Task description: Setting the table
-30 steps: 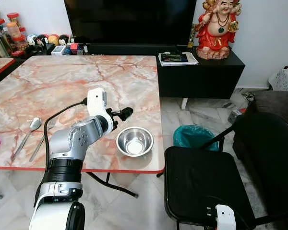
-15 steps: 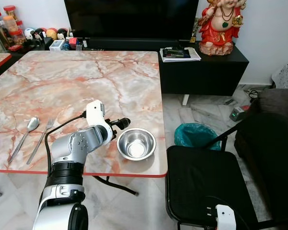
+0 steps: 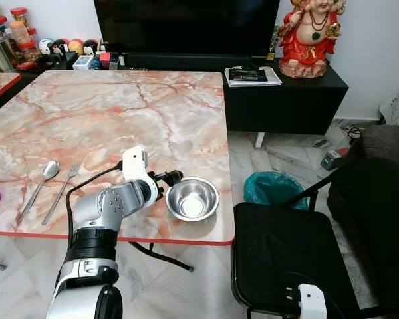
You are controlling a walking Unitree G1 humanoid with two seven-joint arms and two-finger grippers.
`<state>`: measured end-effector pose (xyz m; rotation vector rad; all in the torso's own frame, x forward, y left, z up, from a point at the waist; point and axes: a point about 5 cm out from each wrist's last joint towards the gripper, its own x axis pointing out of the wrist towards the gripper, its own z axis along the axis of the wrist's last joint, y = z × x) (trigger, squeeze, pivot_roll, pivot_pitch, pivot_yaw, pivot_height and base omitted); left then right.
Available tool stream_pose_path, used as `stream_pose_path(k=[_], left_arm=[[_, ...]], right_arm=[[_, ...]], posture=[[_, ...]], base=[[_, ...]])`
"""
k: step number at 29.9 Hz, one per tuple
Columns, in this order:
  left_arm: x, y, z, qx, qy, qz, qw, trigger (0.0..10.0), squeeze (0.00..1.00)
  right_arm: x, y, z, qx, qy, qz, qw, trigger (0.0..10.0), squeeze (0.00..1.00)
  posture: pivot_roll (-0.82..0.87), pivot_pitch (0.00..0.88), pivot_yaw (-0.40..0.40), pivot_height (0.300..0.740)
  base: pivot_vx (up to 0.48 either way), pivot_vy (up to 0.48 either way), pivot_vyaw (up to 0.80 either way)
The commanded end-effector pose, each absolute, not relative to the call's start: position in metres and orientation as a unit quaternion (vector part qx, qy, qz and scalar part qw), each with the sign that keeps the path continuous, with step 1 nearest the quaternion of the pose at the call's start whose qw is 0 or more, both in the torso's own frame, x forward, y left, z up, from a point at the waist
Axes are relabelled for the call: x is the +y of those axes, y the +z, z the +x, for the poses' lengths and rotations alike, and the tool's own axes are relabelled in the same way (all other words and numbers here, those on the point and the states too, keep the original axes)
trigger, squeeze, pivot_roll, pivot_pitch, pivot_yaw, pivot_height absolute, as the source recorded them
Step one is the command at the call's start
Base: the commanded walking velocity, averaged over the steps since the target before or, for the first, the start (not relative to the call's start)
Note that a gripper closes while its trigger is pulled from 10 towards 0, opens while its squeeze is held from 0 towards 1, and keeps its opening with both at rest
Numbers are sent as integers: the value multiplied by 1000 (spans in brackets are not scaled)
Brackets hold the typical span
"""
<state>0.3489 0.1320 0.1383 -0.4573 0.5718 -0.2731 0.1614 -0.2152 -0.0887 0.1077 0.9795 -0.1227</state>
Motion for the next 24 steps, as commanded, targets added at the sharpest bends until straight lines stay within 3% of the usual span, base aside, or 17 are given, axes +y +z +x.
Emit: stream_pose_path(k=[1,11,12,13,14,15,24], left_arm=[[131,132,347,296,-133,-217,920,10000,0],[133,120,347,313,-122,-192,922,9765,0],[133,119,346,313,-122,-192,922,9020,0],[133,118,346,314,-123,-192,922,4745,0],[133,118,346,314,-123,-192,922,4745,0],[132,118,346,315,-125,-192,921,314,0],[131,117,347,313,-131,-194,921,0,0]], right_arm=[[-214,-89,161,469,-61,56,879,10000,0],[-213,-89,161,469,-64,58,879,10000,0],[-213,-89,161,469,-64,59,879,10000,0],[-213,-89,161,468,-64,59,879,10000,0],[-213,-89,161,468,-64,59,879,10000,0],[-213,-89,162,468,-65,60,879,10000,0],[-213,-89,163,466,-67,61,880,10000,0]], posture=[[7,0,14,740],[2,0,20,740],[2,0,20,740],[1,0,21,740],[1,0,21,740],[0,0,22,740],[2,0,22,740]], base=[[0,0,0],[0,0,0],[0,0,0],[0,0,0],[0,0,0],[0,0,0],[0,0,0]])
